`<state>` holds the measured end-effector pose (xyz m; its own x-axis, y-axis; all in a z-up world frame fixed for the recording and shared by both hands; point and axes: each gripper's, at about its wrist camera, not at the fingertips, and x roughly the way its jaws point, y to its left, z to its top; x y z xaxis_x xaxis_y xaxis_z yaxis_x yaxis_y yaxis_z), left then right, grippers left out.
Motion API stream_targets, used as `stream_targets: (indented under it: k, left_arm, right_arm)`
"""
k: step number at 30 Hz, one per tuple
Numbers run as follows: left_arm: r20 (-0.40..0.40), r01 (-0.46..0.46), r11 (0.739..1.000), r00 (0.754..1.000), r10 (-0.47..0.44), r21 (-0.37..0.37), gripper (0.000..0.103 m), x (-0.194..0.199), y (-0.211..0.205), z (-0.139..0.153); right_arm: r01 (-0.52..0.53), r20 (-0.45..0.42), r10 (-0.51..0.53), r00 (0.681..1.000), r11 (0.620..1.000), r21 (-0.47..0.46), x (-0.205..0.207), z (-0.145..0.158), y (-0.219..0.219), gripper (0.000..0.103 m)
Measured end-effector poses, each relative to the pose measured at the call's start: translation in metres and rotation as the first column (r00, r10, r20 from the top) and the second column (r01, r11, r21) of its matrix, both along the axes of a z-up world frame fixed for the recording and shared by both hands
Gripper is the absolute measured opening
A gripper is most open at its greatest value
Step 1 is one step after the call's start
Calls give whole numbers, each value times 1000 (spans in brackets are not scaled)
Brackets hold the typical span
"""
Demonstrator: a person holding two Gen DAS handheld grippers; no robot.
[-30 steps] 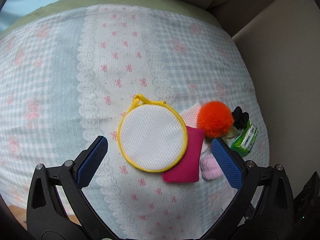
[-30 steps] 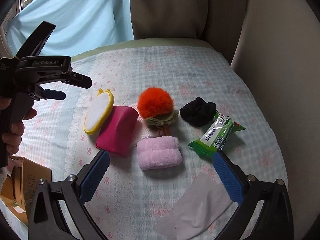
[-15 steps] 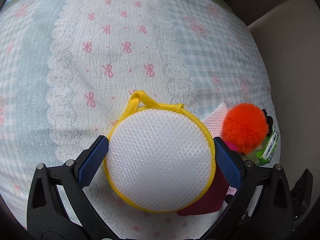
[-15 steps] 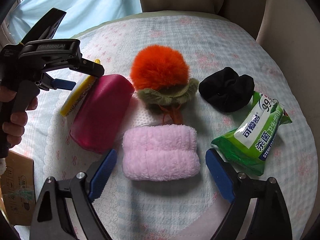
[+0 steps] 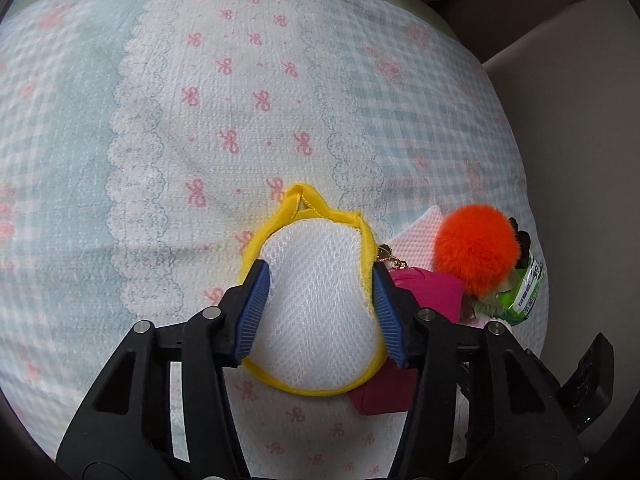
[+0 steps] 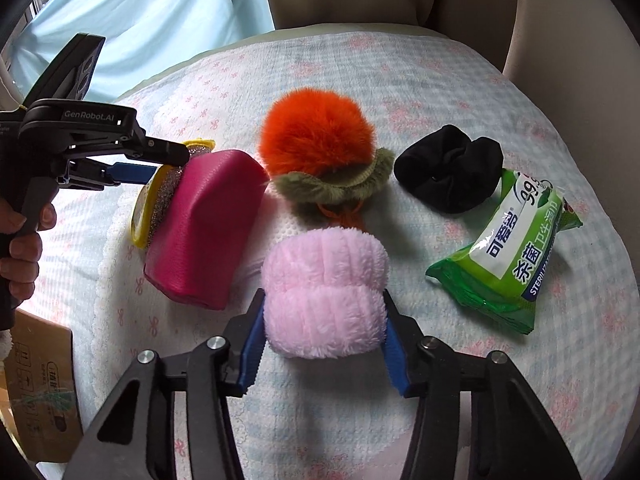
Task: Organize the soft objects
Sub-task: 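Grasp the yellow-rimmed mesh pad with the left tool while the right tool grasps the pink fuzzy roll, then carry both items over the box and release them inside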
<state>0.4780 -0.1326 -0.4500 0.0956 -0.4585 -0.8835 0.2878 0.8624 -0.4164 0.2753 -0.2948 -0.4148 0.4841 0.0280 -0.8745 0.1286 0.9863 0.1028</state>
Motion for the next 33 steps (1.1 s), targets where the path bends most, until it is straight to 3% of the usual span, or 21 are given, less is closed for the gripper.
stream_targets:
  k: [1, 8, 9, 11, 14, 22, 33]
  left_arm:
    - [0, -2, 1000, 1000, 2, -6, 29, 0, 2, 1]
    - [20, 34, 999, 999, -34, 1, 12, -5, -2, 10]
    - [30, 36, 999, 999, -36, 5, 6, -6, -2, 13]
    - [26, 43, 998, 999, -42, -35, 6, -6, -7, 17]
    - [70, 70, 998, 995, -70, 8, 6, -11, -15, 28]
    - [86, 77, 997, 993, -79, 28, 6, -15, -18, 41]
    - [152, 17, 1000, 988, -15, -9, 6, -37, 28, 112]
  right_arm:
    - [2, 0, -2, 1000, 1000, 1, -2, 1, 0, 44]
    - [12, 7, -12, 1000, 1000, 3, -3, 7, -1, 36]
    - [13, 9, -13, 1000, 1000, 5, -4, 8, -2, 34]
    - [18, 16, -18, 1000, 1000, 11, -5, 10, -3, 29]
    - [14, 25, -15, 1000, 1000, 20, -7, 15, -3, 24]
    - [30, 52, -32, 998, 999, 27, -11, 27, -4, 23]
    - [35, 132, -36, 991, 999, 7, -20, 86, 7, 23]
